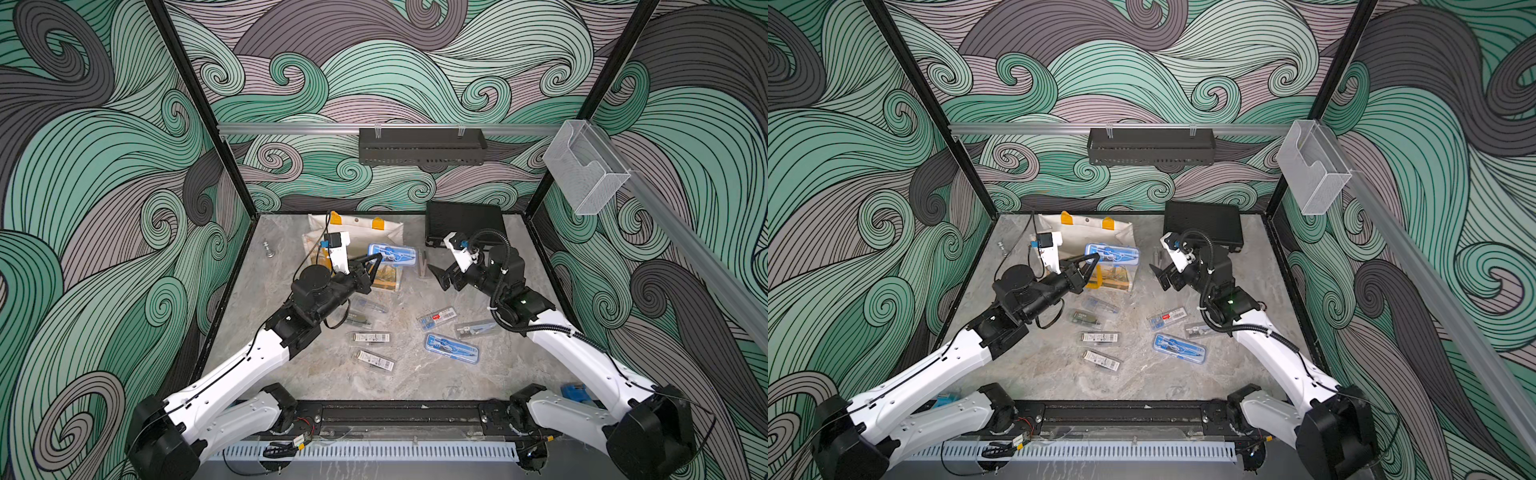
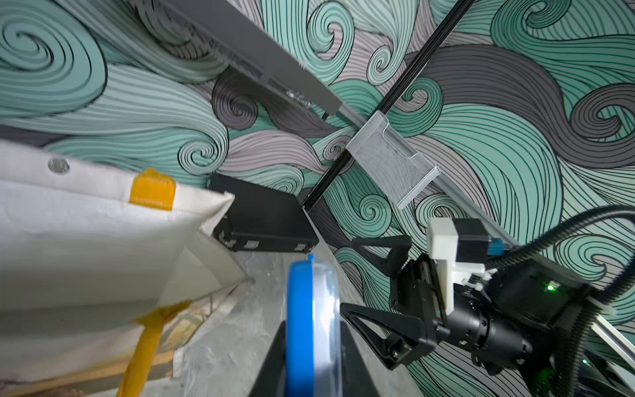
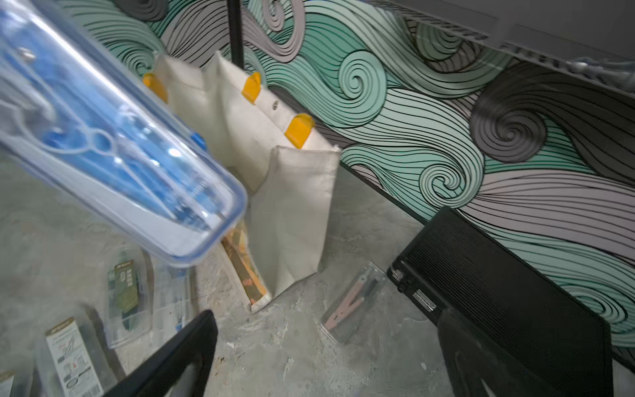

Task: Put the compass set into the canvas bag
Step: Place the compass set in the canvas bag.

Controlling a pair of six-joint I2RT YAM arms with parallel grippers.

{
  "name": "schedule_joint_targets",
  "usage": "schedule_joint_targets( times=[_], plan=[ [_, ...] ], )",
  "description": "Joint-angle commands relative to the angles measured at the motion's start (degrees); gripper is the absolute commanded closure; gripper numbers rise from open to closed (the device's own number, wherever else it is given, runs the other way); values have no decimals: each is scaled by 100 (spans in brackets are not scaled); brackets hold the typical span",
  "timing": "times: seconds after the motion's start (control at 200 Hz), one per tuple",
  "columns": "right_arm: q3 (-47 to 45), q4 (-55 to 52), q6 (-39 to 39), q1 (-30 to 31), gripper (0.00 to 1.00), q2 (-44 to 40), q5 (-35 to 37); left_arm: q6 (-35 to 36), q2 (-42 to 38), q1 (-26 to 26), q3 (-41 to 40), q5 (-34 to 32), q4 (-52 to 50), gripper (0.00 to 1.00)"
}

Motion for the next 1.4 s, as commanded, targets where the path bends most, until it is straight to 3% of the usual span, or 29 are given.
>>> schedule_joint_targets(
  times=[0.0, 0.325, 0.591, 0.911, 1.396],
  plan=[
    [368, -445, 1036, -142, 0, 164, 732, 581, -134, 102, 474, -489, -362, 97],
    [497, -1066, 1111, -274, 1, 866, 802, 1269, 351, 590, 1334, -2197, -1801, 96],
    [252, -1083, 886, -268, 1, 1021, 851, 1285, 1209, 1035, 1471, -2274, -2155, 96],
    [4, -893, 856, -274, 1, 947, 349, 1355, 2219, 1088, 1945, -2331, -2678, 95],
    [322, -1120, 1294, -274, 0, 1509, 566, 984, 3040, 1135, 2491, -2370, -3279, 94]
  ],
)
